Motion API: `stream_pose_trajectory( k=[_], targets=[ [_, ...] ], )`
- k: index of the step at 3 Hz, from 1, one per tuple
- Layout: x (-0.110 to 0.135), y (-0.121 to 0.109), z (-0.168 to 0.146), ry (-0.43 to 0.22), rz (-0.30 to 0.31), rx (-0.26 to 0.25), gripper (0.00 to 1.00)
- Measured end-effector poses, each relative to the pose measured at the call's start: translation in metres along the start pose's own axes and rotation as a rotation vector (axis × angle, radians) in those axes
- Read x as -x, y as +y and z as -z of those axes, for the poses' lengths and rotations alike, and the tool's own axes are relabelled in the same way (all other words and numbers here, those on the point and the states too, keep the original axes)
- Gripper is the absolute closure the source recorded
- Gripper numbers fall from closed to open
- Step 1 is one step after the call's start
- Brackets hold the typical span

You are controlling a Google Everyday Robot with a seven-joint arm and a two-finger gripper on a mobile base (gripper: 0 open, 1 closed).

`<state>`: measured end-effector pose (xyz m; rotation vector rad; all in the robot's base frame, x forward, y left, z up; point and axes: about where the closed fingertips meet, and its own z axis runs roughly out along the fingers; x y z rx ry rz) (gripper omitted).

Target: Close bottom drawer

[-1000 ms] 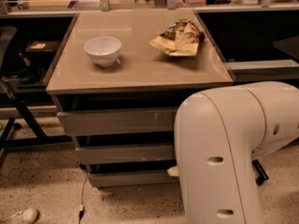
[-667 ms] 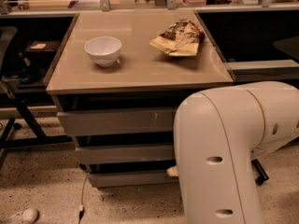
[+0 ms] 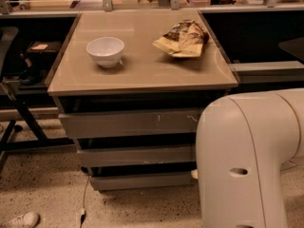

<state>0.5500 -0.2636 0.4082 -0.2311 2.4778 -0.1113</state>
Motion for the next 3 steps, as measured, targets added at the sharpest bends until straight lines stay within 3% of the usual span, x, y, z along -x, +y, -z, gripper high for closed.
stream_pose_trajectory(
  k=[1, 2, 3],
  targets=[
    [-0.081, -0.093, 0.063, 0.076, -0.262, -0.225, 0.00],
    [-0.174, -0.153, 0.135, 0.159, -0.484, -0.444, 0.00],
    [-0.183, -0.156, 0.141, 0.170, -0.512, -0.468, 0.00]
  ],
)
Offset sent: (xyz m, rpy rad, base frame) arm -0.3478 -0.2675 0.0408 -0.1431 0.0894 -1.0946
